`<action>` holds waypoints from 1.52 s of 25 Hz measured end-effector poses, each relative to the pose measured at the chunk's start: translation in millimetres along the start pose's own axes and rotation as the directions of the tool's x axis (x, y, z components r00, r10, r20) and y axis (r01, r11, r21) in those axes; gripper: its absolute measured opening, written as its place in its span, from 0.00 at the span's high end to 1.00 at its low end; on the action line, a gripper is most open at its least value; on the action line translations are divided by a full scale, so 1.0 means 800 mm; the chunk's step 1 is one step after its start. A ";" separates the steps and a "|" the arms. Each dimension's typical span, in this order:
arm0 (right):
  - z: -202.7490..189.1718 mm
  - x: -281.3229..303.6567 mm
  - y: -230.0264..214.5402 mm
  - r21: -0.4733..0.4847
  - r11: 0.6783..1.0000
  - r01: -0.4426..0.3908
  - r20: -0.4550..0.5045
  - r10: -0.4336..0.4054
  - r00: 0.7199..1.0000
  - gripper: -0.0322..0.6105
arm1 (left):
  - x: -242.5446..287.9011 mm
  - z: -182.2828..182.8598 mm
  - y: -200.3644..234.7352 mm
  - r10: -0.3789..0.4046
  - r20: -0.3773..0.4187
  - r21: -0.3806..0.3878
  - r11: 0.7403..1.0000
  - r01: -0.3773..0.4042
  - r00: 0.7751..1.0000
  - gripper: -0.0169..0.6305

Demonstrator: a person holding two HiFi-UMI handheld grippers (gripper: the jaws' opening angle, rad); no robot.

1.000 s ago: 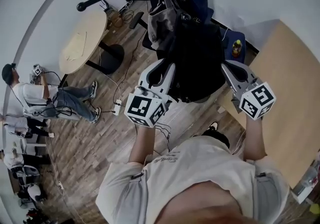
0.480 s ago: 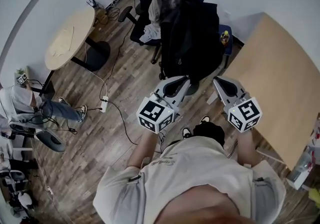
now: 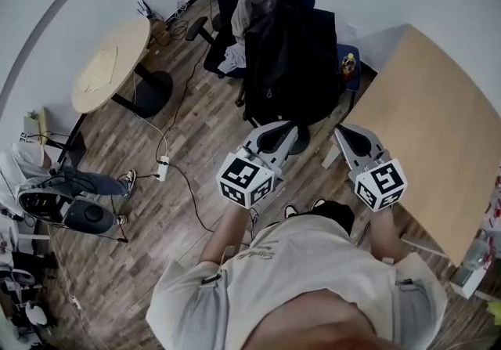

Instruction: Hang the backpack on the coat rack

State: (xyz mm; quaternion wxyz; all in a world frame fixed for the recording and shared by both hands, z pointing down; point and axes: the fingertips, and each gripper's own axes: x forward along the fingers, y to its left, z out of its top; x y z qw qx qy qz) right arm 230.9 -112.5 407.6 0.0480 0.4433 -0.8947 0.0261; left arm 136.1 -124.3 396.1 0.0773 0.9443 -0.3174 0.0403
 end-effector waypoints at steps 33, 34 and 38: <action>-0.010 0.020 0.016 -0.022 0.999 0.028 -0.002 -0.028 1.000 0.96 | -0.021 -0.019 0.029 -0.008 0.018 -0.074 0.997 0.009 1.000 0.92; -0.009 0.020 0.016 -0.023 0.999 0.028 -0.003 -0.029 1.000 0.96 | -0.021 -0.018 0.029 -0.009 0.019 -0.071 0.997 0.011 1.000 0.92; -0.005 0.023 0.021 -0.037 0.999 0.028 0.001 -0.028 1.000 0.96 | -0.023 -0.018 0.032 -0.008 0.015 -0.055 0.998 0.009 1.000 0.92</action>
